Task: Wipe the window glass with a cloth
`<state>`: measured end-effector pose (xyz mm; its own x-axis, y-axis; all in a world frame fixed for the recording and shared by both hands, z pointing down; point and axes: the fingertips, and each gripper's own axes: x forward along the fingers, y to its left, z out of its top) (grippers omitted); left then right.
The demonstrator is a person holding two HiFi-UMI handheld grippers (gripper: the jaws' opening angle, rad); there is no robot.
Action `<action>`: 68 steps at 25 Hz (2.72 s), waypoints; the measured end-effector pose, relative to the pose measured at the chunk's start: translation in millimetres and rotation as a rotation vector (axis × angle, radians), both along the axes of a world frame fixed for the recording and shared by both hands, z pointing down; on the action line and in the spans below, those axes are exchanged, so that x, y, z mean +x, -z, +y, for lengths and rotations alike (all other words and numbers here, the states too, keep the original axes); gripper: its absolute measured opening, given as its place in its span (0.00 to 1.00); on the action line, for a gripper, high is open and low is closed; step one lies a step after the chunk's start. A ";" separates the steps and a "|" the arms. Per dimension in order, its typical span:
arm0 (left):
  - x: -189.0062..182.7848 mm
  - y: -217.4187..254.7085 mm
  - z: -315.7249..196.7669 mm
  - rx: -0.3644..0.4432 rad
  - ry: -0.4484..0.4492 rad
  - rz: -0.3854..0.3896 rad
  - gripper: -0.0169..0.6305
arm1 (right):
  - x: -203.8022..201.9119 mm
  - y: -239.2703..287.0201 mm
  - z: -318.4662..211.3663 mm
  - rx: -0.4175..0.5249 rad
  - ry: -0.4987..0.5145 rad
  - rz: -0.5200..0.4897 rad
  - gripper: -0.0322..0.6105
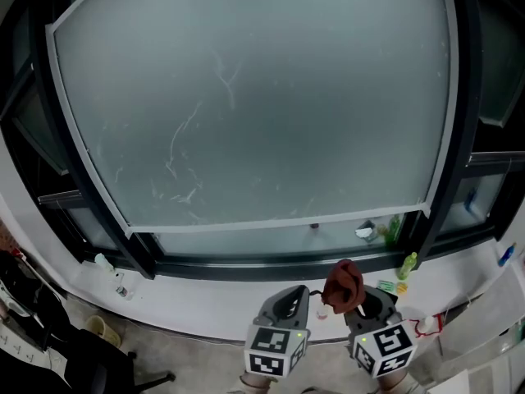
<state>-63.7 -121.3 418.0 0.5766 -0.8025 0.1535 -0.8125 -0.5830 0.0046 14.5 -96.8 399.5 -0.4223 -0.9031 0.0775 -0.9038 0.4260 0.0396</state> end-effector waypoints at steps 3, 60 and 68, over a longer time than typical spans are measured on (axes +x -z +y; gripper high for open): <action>0.4 0.0 -17.9 0.001 -0.012 -0.002 0.03 | 1.1 1.5 -17.3 -0.001 -0.014 0.014 0.12; 8.3 84.1 -320.4 0.061 0.192 0.038 0.03 | -35.7 312.4 -466.7 0.347 0.072 0.234 0.12; 10.5 91.6 -330.5 0.079 0.194 0.044 0.03 | -28.4 316.2 -475.0 0.356 0.050 0.272 0.12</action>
<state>-53.1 -451.8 326.3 0.4145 -0.9078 0.0634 -0.9097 -0.4152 0.0033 -13.9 -571.8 83.3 -0.4737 -0.8726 -0.1196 -0.8187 0.3862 0.4250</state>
